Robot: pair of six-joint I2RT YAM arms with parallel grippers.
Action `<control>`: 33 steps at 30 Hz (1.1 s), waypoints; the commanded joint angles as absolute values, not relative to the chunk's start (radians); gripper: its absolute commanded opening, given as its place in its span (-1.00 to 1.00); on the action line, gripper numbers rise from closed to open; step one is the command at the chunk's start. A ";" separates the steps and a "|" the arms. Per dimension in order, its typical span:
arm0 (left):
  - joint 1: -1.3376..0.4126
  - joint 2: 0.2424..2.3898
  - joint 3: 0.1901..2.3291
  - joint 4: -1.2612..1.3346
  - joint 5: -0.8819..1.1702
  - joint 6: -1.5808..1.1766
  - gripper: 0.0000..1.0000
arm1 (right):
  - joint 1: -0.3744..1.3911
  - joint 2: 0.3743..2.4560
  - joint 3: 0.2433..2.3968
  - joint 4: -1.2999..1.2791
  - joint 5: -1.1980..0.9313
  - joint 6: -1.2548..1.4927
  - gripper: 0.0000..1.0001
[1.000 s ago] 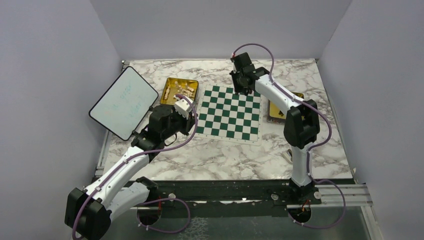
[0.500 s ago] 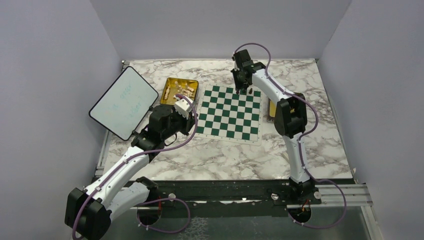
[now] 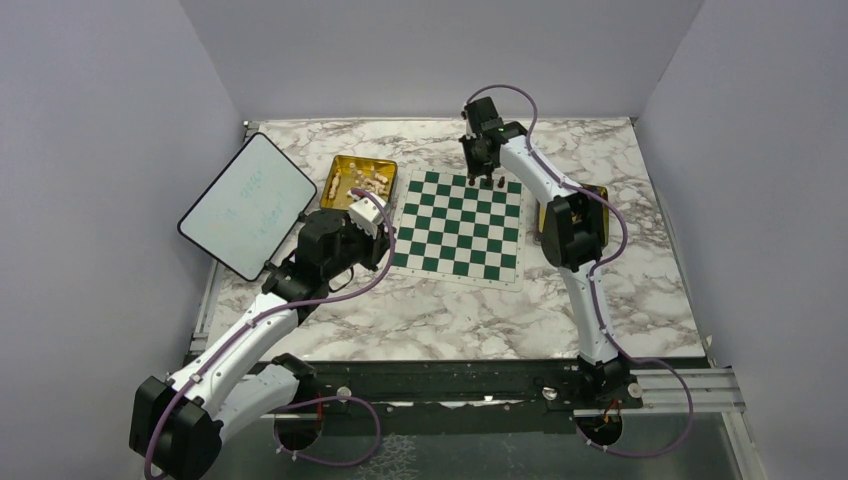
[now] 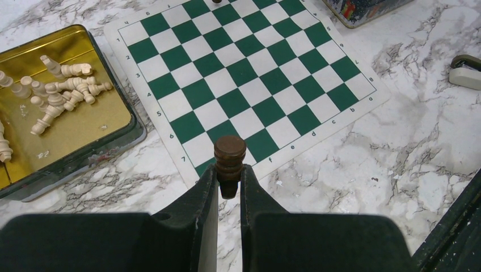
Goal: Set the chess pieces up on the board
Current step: Place the chess piece on the chessboard.
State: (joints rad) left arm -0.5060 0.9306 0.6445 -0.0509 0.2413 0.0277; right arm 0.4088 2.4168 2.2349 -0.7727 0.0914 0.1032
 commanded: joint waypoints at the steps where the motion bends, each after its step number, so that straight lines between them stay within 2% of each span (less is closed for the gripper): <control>1: -0.509 0.909 0.633 -0.046 0.264 0.035 -1.00 | 0.394 2.454 2.284 -0.807 0.073 0.098 -0.76; 33: -0.509 0.923 0.634 -0.043 0.265 0.037 -1.00 | 0.382 2.513 2.342 -0.828 0.049 0.094 -0.71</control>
State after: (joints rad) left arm -0.5060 0.9295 0.6445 -0.0505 0.2428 0.0277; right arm 0.3904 2.4779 2.3066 -0.7963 0.0723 0.1032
